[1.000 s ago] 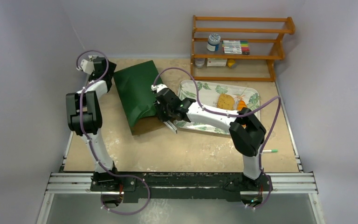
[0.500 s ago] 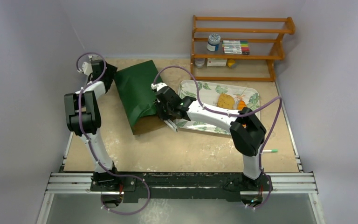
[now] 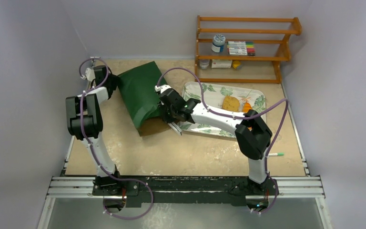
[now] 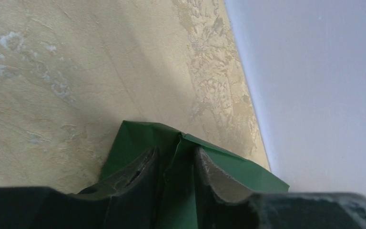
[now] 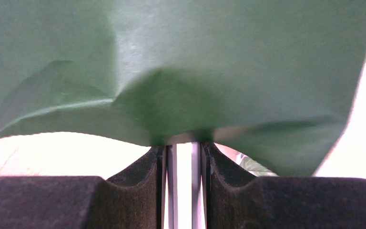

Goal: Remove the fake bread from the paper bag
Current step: Take out the fake bread from the paper bag.

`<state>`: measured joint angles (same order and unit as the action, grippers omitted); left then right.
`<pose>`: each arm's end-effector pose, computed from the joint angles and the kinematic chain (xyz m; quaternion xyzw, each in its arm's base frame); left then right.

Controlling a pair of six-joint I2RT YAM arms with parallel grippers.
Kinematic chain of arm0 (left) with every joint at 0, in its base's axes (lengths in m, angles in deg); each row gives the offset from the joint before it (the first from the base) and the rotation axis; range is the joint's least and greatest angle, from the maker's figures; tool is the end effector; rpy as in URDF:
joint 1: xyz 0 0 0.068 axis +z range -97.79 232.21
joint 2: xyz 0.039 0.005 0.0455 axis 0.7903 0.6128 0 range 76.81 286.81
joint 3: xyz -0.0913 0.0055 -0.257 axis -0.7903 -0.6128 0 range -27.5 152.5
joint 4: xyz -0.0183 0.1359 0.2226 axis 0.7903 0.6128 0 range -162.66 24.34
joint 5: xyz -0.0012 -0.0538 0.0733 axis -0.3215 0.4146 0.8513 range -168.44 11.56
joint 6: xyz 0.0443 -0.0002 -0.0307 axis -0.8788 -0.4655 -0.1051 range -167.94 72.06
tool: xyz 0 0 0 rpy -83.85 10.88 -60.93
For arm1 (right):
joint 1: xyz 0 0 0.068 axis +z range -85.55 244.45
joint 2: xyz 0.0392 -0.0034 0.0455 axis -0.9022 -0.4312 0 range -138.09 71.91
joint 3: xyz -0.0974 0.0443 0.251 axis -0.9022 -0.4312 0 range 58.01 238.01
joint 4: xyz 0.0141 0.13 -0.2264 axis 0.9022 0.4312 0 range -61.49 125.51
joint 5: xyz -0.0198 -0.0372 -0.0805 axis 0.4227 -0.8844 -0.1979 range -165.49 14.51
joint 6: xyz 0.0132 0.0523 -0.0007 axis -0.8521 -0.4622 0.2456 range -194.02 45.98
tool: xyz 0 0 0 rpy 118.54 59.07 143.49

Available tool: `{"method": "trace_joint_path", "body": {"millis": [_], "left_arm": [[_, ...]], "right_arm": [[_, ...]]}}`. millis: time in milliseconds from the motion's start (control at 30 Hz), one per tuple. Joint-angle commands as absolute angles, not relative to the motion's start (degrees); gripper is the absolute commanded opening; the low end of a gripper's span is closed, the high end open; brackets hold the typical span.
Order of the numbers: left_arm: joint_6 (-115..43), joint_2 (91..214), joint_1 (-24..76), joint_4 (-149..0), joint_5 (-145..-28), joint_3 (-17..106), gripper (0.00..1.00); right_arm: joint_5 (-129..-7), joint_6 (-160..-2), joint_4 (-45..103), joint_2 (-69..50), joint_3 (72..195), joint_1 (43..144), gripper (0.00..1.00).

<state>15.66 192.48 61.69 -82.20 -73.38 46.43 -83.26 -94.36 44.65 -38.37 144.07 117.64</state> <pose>0.4431 0.0772 0.1746 -0.5378 0.6901 -0.1852 0.4475 0.2691 0.3516 0.2446 -0.2287 0.8766 0.2014 0.3723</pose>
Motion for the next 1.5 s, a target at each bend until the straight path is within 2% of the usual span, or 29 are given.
{"method": "trace_joint_path", "body": {"millis": [0,100,367,700,867,1000,1467], "left_arm": [[16.5,190.0,62.2,-84.7,-73.1,44.7,0.24],[16.8,191.0,62.2,-84.6,-73.8,45.9,0.00],[14.4,189.8,60.1,-82.7,-69.1,46.7,0.00],[11.1,189.2,54.6,-81.0,-57.7,46.6,0.00],[11.7,188.8,53.6,-82.2,-56.2,45.3,0.00],[10.8,186.5,53.6,-83.5,-55.7,42.7,0.00],[7.0,184.5,55.0,-83.1,-56.8,41.2,0.00]], "right_arm": [[-83.0,-94.3,43.3,-35.4,145.3,117.4,0.09],[-83.0,-94.4,43.2,-35.1,145.0,117.4,0.09],[-82.9,-94.6,43.1,-32.4,142.3,117.4,0.08],[-83.9,-96.6,41.3,-22.9,132.7,118.0,0.08],[-83.9,-98.0,40.7,-20.3,128.0,118.1,0.09],[-83.7,-97.5,40.5,-21.5,127.5,118.1,0.20],[-86.5,-100.8,38.8,-28.5,127.4,117.7,0.42]]}}
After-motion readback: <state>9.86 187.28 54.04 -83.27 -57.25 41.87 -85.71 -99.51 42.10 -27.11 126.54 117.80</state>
